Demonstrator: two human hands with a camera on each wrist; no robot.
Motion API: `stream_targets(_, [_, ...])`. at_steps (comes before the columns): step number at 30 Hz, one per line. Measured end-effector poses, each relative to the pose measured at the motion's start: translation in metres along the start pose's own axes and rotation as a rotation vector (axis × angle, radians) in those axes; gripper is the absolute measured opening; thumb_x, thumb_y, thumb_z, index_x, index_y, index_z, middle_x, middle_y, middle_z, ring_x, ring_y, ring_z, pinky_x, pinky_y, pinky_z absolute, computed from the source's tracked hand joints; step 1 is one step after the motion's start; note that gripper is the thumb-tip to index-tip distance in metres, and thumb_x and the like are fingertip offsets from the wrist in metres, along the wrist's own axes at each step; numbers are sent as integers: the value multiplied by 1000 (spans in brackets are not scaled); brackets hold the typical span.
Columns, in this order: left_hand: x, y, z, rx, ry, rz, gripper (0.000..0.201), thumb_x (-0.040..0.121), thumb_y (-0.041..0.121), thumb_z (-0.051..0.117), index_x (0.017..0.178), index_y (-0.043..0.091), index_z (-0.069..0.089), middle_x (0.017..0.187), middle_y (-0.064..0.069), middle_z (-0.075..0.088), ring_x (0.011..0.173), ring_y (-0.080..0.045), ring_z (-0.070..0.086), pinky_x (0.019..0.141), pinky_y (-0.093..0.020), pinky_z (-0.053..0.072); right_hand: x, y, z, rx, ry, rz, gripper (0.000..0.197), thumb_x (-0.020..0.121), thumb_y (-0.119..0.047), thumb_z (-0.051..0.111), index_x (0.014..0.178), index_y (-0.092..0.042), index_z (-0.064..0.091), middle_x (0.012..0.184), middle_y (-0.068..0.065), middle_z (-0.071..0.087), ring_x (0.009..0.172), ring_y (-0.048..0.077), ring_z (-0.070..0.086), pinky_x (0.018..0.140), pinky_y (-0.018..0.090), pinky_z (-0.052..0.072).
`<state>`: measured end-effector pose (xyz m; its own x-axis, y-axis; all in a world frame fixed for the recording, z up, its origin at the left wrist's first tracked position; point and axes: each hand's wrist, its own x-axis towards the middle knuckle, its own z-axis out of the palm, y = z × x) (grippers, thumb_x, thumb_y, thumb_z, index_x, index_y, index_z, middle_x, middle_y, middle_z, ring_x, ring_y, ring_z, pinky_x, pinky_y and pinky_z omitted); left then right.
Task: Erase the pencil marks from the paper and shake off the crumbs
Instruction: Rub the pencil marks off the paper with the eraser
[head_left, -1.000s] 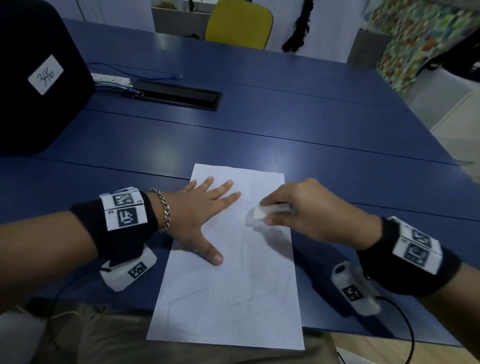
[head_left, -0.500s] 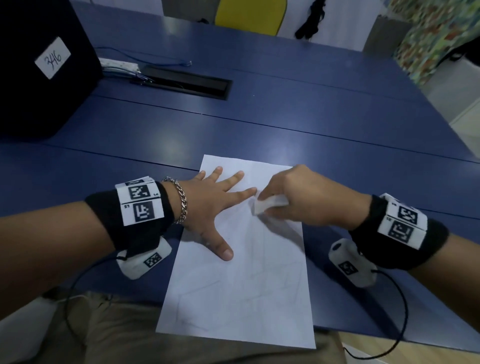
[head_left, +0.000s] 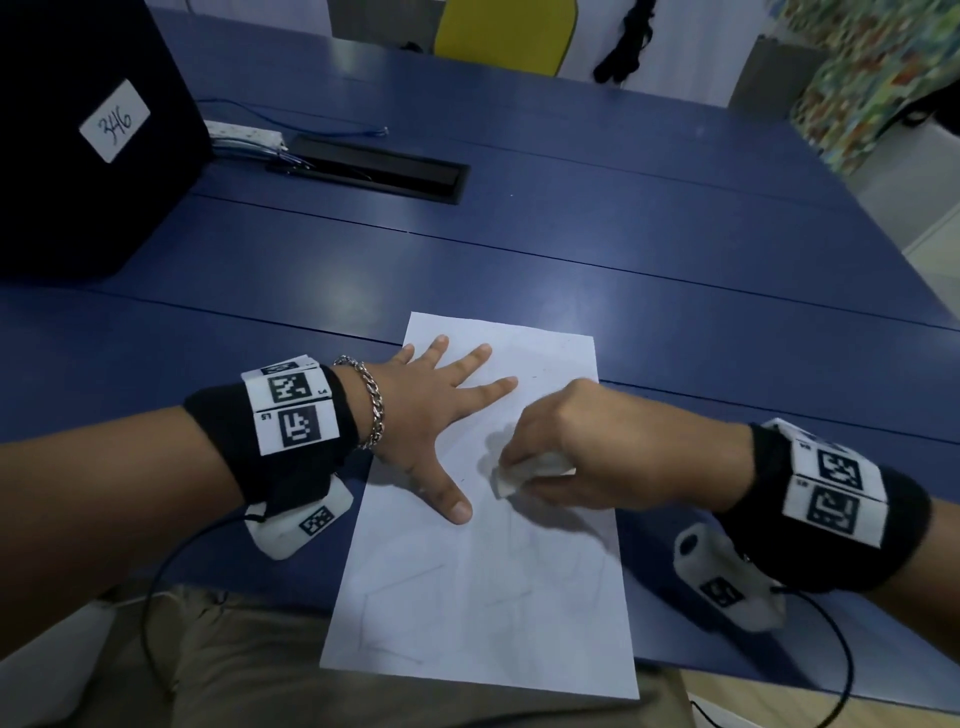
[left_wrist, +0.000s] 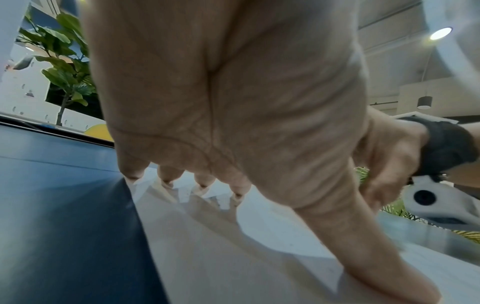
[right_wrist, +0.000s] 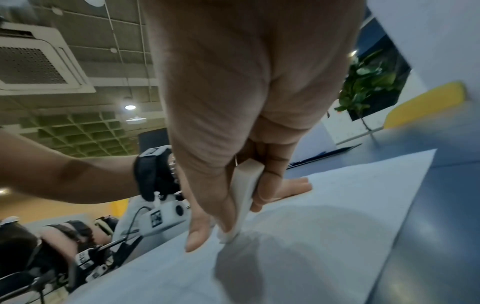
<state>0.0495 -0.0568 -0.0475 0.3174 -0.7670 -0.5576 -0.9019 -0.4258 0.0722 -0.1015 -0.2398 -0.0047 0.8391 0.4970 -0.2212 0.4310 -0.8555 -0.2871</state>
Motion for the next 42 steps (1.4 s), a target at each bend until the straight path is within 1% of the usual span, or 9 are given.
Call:
stream_targets(5, [1, 0, -1, 14, -6, 1, 150, 48, 102, 63, 153, 54, -32, 167, 7, -39, 155, -41, -28, 126, -65, -3, 6, 27, -15, -31, 148, 241, 31, 91, -33, 69, 121, -27, 76, 115, -7, 75, 103, 16, 67, 89, 28, 51])
stream_targets(11, [1, 1, -2, 15, -16, 1, 150, 48, 101, 67, 152, 55, -32, 166, 8, -40, 155, -40, -29, 126, -64, -4, 0, -7, 6, -23, 22, 74, 24, 96, -37, 57, 112, -34, 74, 104, -13, 73, 95, 8, 65, 83, 29, 54])
stream_targets(14, [-3, 4, -5, -2, -19, 13, 148, 53, 98, 69, 154, 54, -31, 166, 8, -40, 155, -38, -30, 127, -62, -7, -20, -7, -1, 30, 218, 134, 21, 99, -34, 66, 118, -32, 73, 110, -17, 72, 100, 4, 62, 85, 10, 45])
stream_targets(18, [-11, 7, -10, -23, 41, 74, 142, 66, 91, 68, 158, 44, -29, 167, 4, -38, 154, -33, -34, 125, -58, -17, -51, 10, -1, 71, 472, 318, 32, 98, -41, 67, 127, -29, 72, 113, -18, 73, 96, 4, 65, 85, 14, 48])
stream_targets(20, [-17, 11, -11, -57, 92, 79, 137, 72, 91, 63, 159, 40, -29, 168, 3, -37, 155, -33, -32, 125, -55, -17, -63, 14, 1, 66, 424, 402, 28, 98, -42, 68, 124, -35, 73, 109, -22, 71, 89, -3, 62, 80, 20, 52])
stream_targets(25, [-21, 28, -6, -126, 111, 28, 131, 74, 92, 56, 162, 37, -23, 170, 2, -32, 158, -30, -26, 129, -52, -10, -70, 10, 5, 80, 302, 435, 30, 96, -45, 71, 124, -37, 73, 108, -35, 67, 94, -19, 58, 77, 2, 41])
stream_targets(35, [-3, 42, 3, -108, 87, -71, 145, 57, 103, 59, 163, 41, -19, 171, 3, -31, 159, -35, -23, 128, -58, -6, -31, 8, -6, 18, 247, 424, 32, 96, -43, 68, 125, -30, 73, 121, -16, 73, 107, 5, 65, 87, 15, 48])
stream_targets(38, [-4, 45, 3, -103, 79, -82, 150, 54, 101, 63, 162, 40, -21, 170, 4, -32, 158, -35, -23, 128, -60, -3, -21, 10, -4, -27, 222, 445, 26, 95, -40, 64, 115, -27, 74, 110, -10, 74, 101, 13, 66, 87, 32, 54])
stream_targets(42, [-5, 47, 2, -95, 64, -104, 150, 55, 101, 64, 160, 42, -25, 169, 5, -35, 158, -35, -25, 127, -63, -3, -17, -3, 8, -70, 196, 466, 29, 91, -48, 60, 92, -21, 71, 86, -4, 68, 79, 15, 62, 72, 37, 53])
